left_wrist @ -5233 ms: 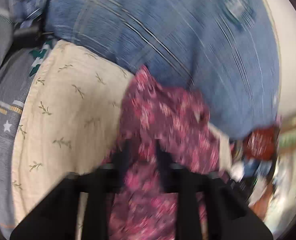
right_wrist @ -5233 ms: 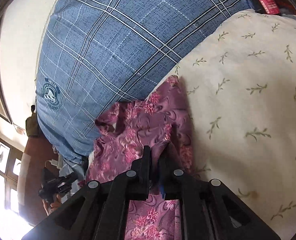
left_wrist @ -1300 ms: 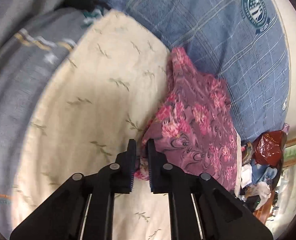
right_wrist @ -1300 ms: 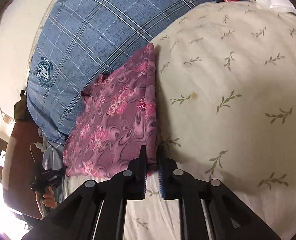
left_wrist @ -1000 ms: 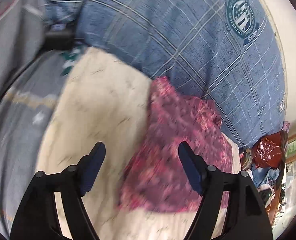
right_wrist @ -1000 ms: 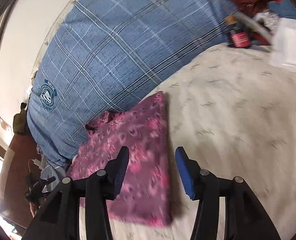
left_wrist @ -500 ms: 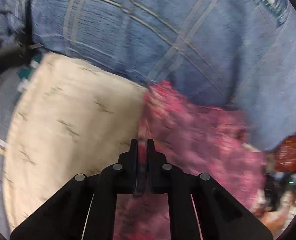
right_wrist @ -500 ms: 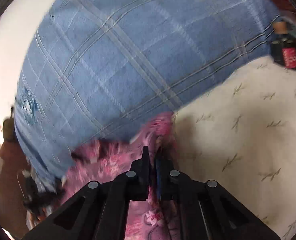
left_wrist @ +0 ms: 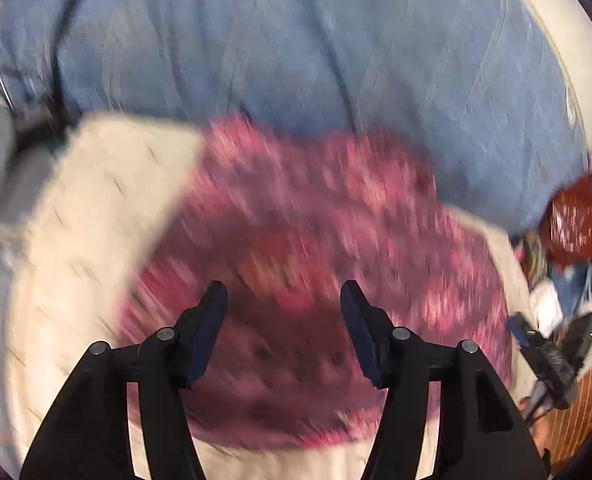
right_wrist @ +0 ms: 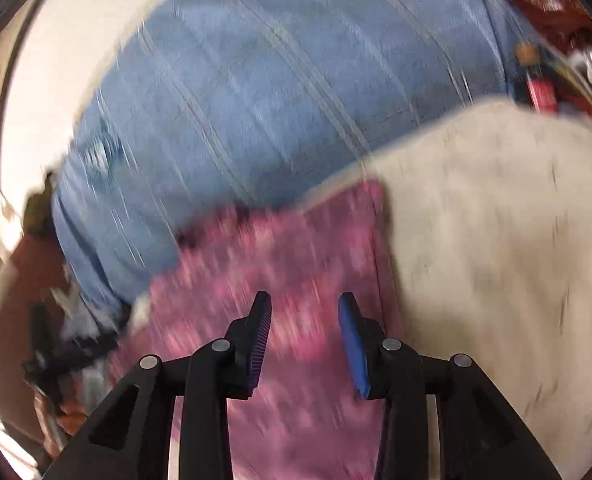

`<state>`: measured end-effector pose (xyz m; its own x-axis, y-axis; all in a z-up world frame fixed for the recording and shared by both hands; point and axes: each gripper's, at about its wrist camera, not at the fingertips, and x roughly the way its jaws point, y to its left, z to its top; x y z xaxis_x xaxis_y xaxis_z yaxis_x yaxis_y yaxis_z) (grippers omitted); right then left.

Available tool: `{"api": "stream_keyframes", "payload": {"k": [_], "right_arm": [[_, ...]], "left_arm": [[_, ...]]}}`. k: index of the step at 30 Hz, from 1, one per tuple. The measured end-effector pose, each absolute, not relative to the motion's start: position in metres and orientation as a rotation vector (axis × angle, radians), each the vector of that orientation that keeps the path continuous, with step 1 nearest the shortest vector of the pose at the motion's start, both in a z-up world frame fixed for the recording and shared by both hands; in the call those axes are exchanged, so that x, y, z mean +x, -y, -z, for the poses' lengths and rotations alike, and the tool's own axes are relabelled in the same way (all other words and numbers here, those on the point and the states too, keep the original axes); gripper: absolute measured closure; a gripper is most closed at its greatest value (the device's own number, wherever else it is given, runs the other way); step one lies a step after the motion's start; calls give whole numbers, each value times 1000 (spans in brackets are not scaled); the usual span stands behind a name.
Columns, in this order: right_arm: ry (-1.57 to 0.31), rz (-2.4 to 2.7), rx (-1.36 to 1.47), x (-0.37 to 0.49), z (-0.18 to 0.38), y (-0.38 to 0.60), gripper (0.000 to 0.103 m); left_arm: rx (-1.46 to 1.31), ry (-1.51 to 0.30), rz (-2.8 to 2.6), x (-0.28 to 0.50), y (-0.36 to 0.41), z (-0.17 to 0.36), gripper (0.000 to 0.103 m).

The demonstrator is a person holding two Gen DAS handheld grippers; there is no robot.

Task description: Fold small clothes

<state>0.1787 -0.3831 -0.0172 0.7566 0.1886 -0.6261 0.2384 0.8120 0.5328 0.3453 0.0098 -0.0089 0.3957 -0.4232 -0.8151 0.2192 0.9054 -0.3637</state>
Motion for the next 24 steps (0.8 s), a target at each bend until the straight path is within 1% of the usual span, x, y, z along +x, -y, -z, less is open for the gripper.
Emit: {"api": "stream_keyframes", "payload": {"k": [1,2,3,4,6,8,10,12,14,19,24], "right_arm": [[-752,35,634,177,29,381,67],[-692,30,611,169,36,377,68],[-627,31,571,160,37,370,67],[-642,41,564,161,36,367,67],[-650,67,533,162,34,364,67],[-649,71,507,165,33,360,62],[-643,55,519,165,33,361,62],[-630,37,552,165,35,365,62],[-624,25,574,163,36,368,62],[-630,37,557,167,34,368,62],[-639,47,540,167,33,365,62]], "left_arm": [[-222,-1149,406,344,-4,26,44],[-210,-1142,379,340,1,34,41],[-188,-1087,371,334,4,30,37],[-189,-1091,377,332,6,30,30],[-218,-1093,348,331,5,30,29],[-230,-1096,340,332,5,28,26],[-234,-1096,319,333,6,28,25],[-213,-1085,311,332,11,29,22],[-177,-1066,312,328,20,36,16],[-108,-1052,304,323,28,37,8],[-152,-1095,339,326,21,34,6]]}}
